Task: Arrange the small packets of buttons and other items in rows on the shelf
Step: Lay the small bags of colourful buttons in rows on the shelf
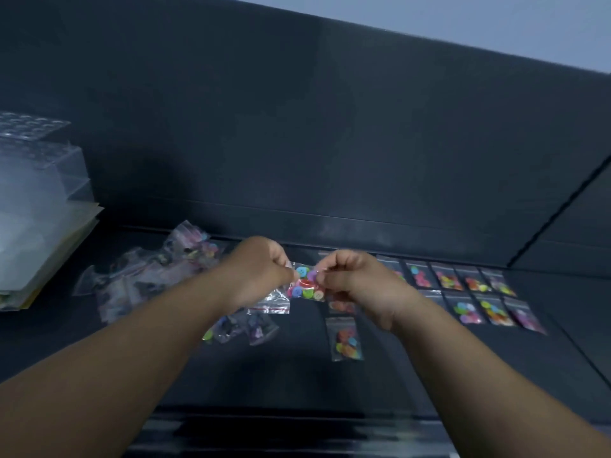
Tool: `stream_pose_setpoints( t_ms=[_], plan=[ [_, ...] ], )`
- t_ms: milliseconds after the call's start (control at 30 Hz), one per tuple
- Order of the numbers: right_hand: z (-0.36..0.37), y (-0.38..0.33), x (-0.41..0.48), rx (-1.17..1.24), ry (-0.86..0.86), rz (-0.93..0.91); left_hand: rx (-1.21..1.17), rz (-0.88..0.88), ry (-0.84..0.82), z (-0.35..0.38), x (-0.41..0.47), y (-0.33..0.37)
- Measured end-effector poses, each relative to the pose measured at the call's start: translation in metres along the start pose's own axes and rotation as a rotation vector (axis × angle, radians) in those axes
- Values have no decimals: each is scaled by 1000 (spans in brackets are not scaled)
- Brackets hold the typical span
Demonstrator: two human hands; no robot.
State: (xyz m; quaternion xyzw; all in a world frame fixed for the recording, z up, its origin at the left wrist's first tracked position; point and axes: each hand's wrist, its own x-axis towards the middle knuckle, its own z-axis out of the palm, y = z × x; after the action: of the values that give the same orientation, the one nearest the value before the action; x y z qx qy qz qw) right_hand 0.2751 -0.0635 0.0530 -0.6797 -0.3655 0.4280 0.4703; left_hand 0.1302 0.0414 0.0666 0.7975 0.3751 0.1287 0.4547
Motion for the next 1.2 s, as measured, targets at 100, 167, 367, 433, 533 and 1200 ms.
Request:
stream_pose_setpoints(
  t_ms=[100,167,367,433,533,1200],
  plan=[
    [-22,0,-20,-150,-27,-72,85,54,-36,22,-7,17],
    [-37,3,-33,-231,6,-100,34,64,-53,35,-11,27],
    [-86,49,-56,-127,186,57,-164,-55,9,59,-22,38],
    [-93,63,-61,-114,179,152,-300,-99,28,66,-25,37],
    [-91,82,-60,-54,190,241,-493,-154,60,78,-29,35],
    [-72,119,-64,-897,215,-354,-593,-340,271,108,-35,27]
  ],
)
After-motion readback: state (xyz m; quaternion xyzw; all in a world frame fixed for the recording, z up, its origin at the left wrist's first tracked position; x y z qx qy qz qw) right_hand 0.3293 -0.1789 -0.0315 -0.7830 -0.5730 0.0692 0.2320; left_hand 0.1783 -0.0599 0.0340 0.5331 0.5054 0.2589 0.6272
